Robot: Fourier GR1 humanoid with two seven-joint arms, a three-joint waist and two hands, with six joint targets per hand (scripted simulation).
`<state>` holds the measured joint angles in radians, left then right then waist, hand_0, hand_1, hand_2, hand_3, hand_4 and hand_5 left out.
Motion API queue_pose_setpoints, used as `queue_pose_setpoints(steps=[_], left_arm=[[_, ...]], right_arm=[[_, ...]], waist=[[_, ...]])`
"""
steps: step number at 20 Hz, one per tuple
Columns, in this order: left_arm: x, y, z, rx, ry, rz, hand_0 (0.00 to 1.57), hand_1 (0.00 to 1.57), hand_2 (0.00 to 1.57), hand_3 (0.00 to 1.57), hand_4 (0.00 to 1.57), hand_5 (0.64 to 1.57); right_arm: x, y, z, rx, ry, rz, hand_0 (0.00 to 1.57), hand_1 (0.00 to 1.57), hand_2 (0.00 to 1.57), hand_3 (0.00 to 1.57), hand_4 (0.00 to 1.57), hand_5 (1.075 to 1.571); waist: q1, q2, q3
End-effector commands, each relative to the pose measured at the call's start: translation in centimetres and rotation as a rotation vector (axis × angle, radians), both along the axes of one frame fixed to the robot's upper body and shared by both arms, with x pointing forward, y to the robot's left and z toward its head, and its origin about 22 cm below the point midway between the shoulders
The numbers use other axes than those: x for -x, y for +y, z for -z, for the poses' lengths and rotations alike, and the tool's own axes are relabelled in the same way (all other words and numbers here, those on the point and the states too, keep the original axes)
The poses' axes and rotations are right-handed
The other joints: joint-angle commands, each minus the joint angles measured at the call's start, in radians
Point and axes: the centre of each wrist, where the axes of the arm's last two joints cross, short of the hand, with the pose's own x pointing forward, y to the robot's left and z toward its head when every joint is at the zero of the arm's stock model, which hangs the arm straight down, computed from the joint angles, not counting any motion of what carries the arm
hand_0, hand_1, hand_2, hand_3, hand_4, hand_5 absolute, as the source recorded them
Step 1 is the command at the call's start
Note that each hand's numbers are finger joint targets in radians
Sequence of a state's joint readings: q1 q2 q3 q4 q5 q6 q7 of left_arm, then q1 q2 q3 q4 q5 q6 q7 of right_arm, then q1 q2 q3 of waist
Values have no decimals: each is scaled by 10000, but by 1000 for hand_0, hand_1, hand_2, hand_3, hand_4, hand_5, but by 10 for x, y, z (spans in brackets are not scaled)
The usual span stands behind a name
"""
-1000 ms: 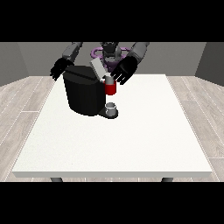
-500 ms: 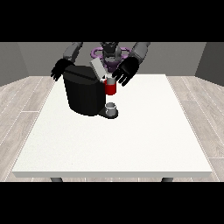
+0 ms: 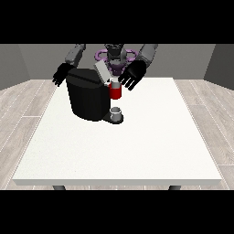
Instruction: Insert the coffee pod into the coffee machine and close the lid
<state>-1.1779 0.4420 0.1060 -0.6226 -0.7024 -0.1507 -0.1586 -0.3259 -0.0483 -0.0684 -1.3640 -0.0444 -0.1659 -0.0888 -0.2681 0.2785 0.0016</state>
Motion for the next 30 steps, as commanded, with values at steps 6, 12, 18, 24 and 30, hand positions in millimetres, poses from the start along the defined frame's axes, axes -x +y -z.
queue_pose_setpoints(steps=[6, 12, 18, 24, 30], left_arm=[[1, 5, 12, -1273, 691, 327, 0, 0, 0, 0, 0, 1571], [1, 6, 14, -1016, 865, 268, 0, 0, 0, 0, 0, 1571], [1, -21, 35, -969, 1566, 320, 0, 0, 0, 0, 0, 1571], [10, 1, 73, -107, 1644, 416, 0, 0, 0, 0, 0, 1571], [16, 1, 105, 4164, 2065, 726, 0, 0, 0, 0, 79, 1571]], right_arm=[[5, -4, 12, 115, 131, 276, 0, 0, 0, 0, 360, 1571], [12, 12, 18, 256, 604, 231, 0, 0, 0, 0, 378, 1571], [23, -4, 42, 32, 1114, 332, 0, 0, 0, 0, 381, 1571], [21, -15, 27, -424, 957, 693, 0, 0, 0, 0, 434, 1571], [48, -29, 60, -429, 1563, 771, 0, 0, 0, 0, 445, 1571]], waist=[[38, -122, -13], [12, -476, -16], [375, -1477, -12], [703, -1712, -18], [1373, -2965, -28]])
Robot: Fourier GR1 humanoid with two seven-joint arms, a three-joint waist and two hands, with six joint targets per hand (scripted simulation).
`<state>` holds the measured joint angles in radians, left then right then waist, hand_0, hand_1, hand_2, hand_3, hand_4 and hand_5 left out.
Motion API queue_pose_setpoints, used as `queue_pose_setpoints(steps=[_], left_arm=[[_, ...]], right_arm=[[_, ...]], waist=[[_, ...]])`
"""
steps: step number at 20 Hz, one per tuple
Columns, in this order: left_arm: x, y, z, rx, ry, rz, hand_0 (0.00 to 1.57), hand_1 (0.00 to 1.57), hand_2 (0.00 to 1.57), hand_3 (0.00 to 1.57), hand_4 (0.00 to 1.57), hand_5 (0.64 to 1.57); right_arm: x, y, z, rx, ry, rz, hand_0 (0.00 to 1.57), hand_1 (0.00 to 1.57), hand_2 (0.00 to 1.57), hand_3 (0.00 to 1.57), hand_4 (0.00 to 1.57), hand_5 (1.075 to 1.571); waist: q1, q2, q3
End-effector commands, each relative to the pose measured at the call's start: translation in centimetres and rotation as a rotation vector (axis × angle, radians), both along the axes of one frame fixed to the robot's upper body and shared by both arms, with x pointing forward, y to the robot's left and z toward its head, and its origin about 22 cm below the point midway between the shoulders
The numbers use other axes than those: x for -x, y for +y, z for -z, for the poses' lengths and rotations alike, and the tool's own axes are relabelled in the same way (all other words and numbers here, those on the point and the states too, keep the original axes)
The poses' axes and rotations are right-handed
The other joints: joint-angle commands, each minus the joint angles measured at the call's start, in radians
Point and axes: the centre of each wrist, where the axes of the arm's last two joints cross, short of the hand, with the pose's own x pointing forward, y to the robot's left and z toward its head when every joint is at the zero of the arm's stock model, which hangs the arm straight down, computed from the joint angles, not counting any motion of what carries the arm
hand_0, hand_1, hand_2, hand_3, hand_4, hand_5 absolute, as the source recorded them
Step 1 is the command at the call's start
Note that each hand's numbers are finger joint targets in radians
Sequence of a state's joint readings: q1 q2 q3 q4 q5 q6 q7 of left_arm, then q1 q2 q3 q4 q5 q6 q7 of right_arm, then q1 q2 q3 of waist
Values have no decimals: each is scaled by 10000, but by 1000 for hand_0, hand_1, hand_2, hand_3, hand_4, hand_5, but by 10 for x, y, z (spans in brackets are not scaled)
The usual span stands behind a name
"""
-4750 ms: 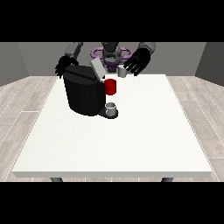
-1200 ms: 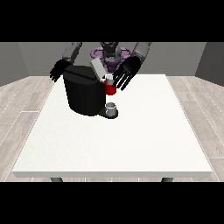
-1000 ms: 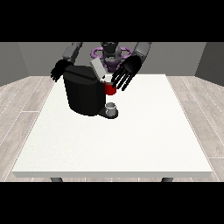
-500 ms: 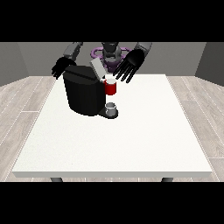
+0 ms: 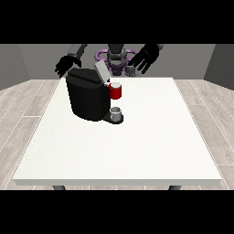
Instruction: Insert the coffee pod into the coffee machine and close the lid
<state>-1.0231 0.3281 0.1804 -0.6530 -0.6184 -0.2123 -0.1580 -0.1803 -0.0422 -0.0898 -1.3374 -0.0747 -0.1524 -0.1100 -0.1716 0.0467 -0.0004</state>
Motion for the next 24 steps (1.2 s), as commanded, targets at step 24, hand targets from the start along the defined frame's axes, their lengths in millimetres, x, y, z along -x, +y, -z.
queue_pose_setpoints(steps=[24], left_arm=[[105, -23, 198, 7833, 3521, 4, 0, 0, 0, 0, 140, 1571]], right_arm=[[-26, -27, -65, 1841, 232, -1629, 0, 0, 0, 0, 239, 1571]], waist=[[3655, -2829, 5]])
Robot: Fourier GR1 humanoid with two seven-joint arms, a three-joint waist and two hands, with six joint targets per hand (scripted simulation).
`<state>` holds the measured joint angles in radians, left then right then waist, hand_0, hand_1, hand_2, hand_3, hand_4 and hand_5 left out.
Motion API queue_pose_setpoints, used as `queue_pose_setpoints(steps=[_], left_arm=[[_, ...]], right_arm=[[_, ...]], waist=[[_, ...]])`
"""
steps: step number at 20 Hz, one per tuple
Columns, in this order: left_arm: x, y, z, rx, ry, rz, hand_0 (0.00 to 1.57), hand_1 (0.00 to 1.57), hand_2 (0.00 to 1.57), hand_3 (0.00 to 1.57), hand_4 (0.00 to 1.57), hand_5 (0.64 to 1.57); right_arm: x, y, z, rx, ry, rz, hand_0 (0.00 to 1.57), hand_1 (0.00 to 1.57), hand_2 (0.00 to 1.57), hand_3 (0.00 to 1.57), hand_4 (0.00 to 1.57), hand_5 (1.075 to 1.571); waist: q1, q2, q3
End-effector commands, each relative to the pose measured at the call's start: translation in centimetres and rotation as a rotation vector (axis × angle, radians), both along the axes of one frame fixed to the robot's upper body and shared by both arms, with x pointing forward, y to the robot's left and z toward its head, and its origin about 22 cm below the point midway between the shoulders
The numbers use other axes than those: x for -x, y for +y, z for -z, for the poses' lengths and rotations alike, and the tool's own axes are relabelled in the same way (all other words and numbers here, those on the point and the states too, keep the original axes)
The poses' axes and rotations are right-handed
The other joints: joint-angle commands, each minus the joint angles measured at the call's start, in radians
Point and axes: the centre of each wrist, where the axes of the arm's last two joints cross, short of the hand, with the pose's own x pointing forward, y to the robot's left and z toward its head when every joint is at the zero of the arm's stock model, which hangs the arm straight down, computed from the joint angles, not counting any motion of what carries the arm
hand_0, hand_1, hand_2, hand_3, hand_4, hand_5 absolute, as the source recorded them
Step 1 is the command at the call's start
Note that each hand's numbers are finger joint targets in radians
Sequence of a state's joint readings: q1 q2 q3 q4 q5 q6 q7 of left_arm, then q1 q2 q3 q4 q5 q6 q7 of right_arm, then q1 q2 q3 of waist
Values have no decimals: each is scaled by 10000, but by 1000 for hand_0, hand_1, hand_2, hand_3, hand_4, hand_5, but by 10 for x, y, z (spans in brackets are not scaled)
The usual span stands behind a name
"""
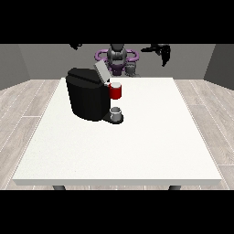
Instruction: Insert the coffee pod into the coffee machine and close the lid
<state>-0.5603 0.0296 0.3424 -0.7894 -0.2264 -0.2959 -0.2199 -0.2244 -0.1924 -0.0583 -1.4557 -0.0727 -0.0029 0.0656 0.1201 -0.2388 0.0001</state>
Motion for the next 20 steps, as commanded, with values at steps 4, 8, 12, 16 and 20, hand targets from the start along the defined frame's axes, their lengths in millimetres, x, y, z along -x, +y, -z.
queue_pose_setpoints(steps=[4, 8, 12, 16, 20], left_arm=[[20, -3, 0, 682, -260, -15, 0, 0, 0, 0, 0, 1571], [23, 9, -15, 674, -1060, -343, 0, 0, 0, 0, 112, 1571], [36, 22, -20, 724, -918, -233, 0, 0, 0, 0, 0, 1571], [35, 10, -40, 998, -1308, -330, 0, 0, 0, 0, 0, 1571], [43, -1, -51, 787, -1355, -242, 0, 0, 0, 0, 0, 1571]], right_arm=[[-3, 28, 18, 97, -97, -408, 0, 0, 0, 0, 0, 1571], [-26, 10, -13, 69, -529, -1125, 0, 0, 0, 0, 0, 1571], [-30, 6, 1, -215, -219, -747, 0, 0, 0, 0, 0, 1571], [-49, 3, -5, -231, -234, -262, 0, 0, 0, 0, 0, 1571], [-55, 19, 5, -62, -417, -658, 0, 0, 0, 0, 0, 1571]], waist=[[451, 381, 3], [147, 1207, 1], [354, 1392, 1], [753, 1882, 2], [599, 2202, 2]])
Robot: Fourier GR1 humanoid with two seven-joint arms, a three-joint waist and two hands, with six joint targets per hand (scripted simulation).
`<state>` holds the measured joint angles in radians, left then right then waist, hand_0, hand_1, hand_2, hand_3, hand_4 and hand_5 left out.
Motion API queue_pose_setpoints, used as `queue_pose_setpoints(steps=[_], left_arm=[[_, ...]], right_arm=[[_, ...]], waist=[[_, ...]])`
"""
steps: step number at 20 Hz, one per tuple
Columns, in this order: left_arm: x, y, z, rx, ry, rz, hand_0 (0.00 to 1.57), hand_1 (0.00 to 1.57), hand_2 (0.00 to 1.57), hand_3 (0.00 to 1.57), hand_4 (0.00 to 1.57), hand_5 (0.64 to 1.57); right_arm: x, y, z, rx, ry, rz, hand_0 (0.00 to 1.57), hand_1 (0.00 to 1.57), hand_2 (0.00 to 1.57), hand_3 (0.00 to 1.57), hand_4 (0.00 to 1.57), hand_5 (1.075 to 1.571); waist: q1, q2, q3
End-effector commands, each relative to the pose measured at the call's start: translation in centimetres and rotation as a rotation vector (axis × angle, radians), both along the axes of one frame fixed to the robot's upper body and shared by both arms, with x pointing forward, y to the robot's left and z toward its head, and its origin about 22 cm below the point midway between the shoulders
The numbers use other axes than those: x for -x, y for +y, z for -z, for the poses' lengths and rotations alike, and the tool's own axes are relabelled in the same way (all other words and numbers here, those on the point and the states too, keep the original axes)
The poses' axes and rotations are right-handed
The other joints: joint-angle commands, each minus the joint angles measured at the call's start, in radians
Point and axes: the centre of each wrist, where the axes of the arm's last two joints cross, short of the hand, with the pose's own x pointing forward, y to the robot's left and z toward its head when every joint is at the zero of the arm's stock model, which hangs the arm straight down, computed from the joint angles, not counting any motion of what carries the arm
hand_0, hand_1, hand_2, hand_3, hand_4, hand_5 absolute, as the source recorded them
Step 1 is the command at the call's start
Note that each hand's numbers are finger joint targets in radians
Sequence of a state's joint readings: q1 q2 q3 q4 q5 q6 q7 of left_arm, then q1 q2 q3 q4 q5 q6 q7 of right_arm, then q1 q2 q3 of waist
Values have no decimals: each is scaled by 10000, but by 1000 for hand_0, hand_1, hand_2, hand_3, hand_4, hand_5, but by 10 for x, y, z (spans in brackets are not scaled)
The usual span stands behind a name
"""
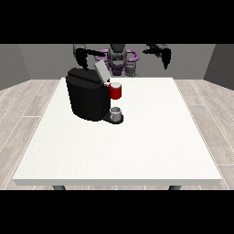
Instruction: Insert the coffee pod into the coffee machine and close the lid
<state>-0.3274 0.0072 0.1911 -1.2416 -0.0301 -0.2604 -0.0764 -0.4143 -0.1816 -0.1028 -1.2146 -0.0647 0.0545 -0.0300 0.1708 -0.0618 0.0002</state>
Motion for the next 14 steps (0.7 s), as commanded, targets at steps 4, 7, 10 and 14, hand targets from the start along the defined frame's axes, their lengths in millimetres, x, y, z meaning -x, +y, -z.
queue_pose_setpoints(steps=[4, 7, 10, 14], left_arm=[[10, 24, -10, -150, -419, -990, 0, 0, 0, 0, 0, 1571], [11, 18, -14, -317, -609, -580, 0, 0, 0, 0, 0, 1571], [20, 28, -12, -476, -76, -780, 0, 0, 0, 0, 0, 1571], [14, 17, -29, -207, -861, -790, 0, 0, 0, 0, 0, 1571]], right_arm=[[-11, 16, -2, 345, -267, -801, 0, 0, 0, 0, 0, 1571], [-28, 17, -20, 523, -391, -691, 0, 0, 0, 0, 0, 1571], [-28, 35, -20, 516, -182, -952, 0, 0, 0, 0, 0, 1571], [-35, 18, -11, 575, -547, -741, 0, 0, 0, 0, 0, 1571]], waist=[[-678, 606, -2], [-483, 870, -2], [-537, 455, -2], [-376, 1155, 0]])
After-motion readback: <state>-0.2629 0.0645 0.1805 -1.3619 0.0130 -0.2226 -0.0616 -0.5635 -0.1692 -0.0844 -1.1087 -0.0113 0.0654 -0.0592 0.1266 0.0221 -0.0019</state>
